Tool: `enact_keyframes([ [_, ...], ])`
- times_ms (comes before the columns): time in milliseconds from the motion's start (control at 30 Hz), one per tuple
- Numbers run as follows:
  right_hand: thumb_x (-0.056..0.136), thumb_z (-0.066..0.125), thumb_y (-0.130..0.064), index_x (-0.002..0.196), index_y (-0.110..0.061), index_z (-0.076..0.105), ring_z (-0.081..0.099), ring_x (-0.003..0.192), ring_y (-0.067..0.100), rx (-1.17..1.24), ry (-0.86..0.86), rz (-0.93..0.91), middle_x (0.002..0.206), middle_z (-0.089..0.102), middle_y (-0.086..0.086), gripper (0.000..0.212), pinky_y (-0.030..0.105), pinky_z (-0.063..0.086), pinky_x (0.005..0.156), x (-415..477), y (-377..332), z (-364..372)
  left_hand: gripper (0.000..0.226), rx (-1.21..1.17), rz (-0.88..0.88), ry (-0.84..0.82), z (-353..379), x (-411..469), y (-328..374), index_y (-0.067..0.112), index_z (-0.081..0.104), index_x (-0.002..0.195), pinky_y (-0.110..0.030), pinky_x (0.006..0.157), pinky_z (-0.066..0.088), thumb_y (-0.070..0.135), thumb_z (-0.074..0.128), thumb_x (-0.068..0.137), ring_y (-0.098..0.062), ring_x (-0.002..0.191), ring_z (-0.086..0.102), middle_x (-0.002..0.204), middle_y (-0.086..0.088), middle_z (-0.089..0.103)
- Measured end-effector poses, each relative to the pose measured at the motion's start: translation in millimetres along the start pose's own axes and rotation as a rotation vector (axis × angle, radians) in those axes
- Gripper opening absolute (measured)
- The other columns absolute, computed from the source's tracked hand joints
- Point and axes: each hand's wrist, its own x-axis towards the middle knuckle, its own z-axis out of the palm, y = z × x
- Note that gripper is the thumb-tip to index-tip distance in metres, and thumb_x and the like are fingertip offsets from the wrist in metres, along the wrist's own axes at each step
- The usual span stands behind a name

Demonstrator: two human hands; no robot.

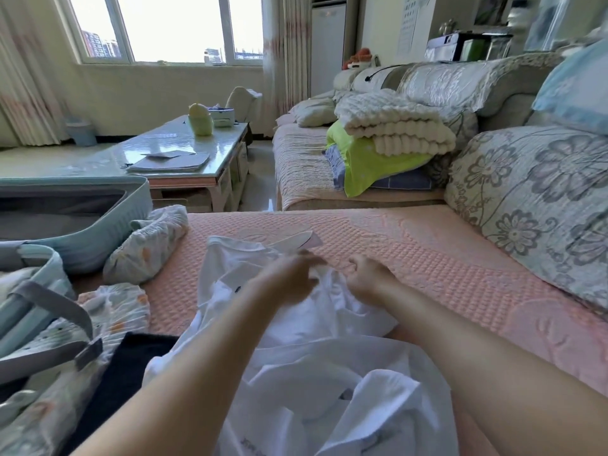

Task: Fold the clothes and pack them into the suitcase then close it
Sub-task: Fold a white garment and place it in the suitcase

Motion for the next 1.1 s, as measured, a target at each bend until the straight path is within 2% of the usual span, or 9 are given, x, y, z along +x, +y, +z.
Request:
enact_keyframes([
  [100,0.087,0.053,-0.061,0.075,-0.024,0.06,0.059,0.11,0.031,-0.161,0.019,-0.014,0.111,0.067,0.009,0.039,0.035,0.047,0.093,-12.4,21.3,0.9,0.069,0.141,-0.115,-0.329,31.4,-6.7,-0.6,0.037,0.02,0.155,-0.05,0.119,0.022,0.056,0.047,0.094,-0.033,0.148,0.019,0.164,-0.004,0.017],
  [200,0.098,0.056,-0.041,0.071,-0.022,0.052,0.059,0.09,0.026,0.111,0.018,-0.086,0.084,0.063,0.002,0.034,0.03,0.041,0.069,-19.3,22.8,-10.8,0.066,0.165,-0.361,-0.333,35.2,-8.8,-11.6,0.041,0.019,0.154,-0.061,0.115,0.021,0.059,0.029,0.092,-0.04,0.147,0.018,0.164,0.0,0.014],
  [300,0.102,0.052,-0.035,0.076,-0.023,0.05,0.052,0.081,0.019,0.315,0.058,-0.126,0.076,0.053,-0.006,0.029,0.031,0.034,0.062,-22.1,18.1,-19.4,0.057,0.151,-0.4,-0.166,25.6,-6.1,-10.1,0.025,0.053,0.134,-0.051,0.102,0.043,0.051,0.025,0.091,-0.034,0.128,0.047,0.14,-0.01,0.048],
  [367,0.098,0.057,-0.037,0.081,-0.022,0.057,0.054,0.08,0.018,0.254,0.029,-0.17,0.078,0.057,-0.005,0.023,0.028,0.037,0.061,-23.3,17.8,-22.3,0.053,0.164,-0.416,-0.078,23.2,-5.7,-7.7,0.018,0.056,0.131,-0.042,0.098,0.046,0.05,0.028,0.099,-0.03,0.126,0.049,0.137,-0.012,0.049],
  [600,0.091,0.053,-0.046,0.121,-0.017,0.063,0.06,0.11,0.026,-0.68,0.062,-0.042,0.122,0.062,0.006,0.043,0.037,0.046,0.081,-24.8,26.7,-33.9,0.072,0.242,-0.603,0.011,8.2,5.1,-9.8,0.015,0.012,0.154,-0.041,0.087,0.047,0.054,0.039,0.099,-0.034,0.129,0.049,0.146,-0.012,0.045],
  [800,0.09,0.05,-0.034,0.14,-0.02,0.05,0.052,0.126,0.032,-0.18,-0.025,-0.047,0.14,0.054,0.011,0.051,0.038,0.043,0.102,-8.2,14.3,-10.7,0.061,0.101,-0.149,0.219,8.5,46.5,-7.9,0.041,0.031,0.149,-0.039,0.089,0.053,0.045,0.057,0.094,-0.023,0.129,0.045,0.143,0.0,0.044],
  [933,0.089,0.048,-0.035,0.128,-0.023,0.061,0.06,0.114,0.031,-0.059,0.009,-0.074,0.127,0.064,0.009,0.043,0.036,0.049,0.095,3.3,7.6,5.1,0.025,0.05,-0.039,0.199,25.9,50.1,-13.8,0.04,0.075,0.098,-0.029,0.089,0.05,0.03,0.053,0.089,-0.015,0.108,0.062,0.113,0.012,0.068],
  [1033,0.084,0.048,-0.031,0.1,-0.023,0.067,0.063,0.098,0.029,-0.03,0.036,-0.09,0.109,0.07,0.007,0.025,0.031,0.047,0.078,11.8,7.4,13.3,0.038,-0.093,-0.152,0.177,26.2,41.3,-26.2,0.021,0.074,0.071,-0.031,0.069,0.053,0.044,0.045,0.079,-0.023,0.078,0.066,0.075,-0.001,0.071],
  [1100,0.082,0.05,-0.03,0.087,-0.025,0.062,0.063,0.093,0.027,-0.014,0.032,-0.089,0.1,0.07,0.005,0.014,0.029,0.043,0.072,15.4,6.6,15.1,0.052,-0.104,-0.213,0.15,20.2,41.9,-31.7,0.013,0.067,0.066,-0.033,0.065,0.045,0.05,0.044,0.095,-0.026,0.078,0.062,0.077,-0.006,0.07],
])
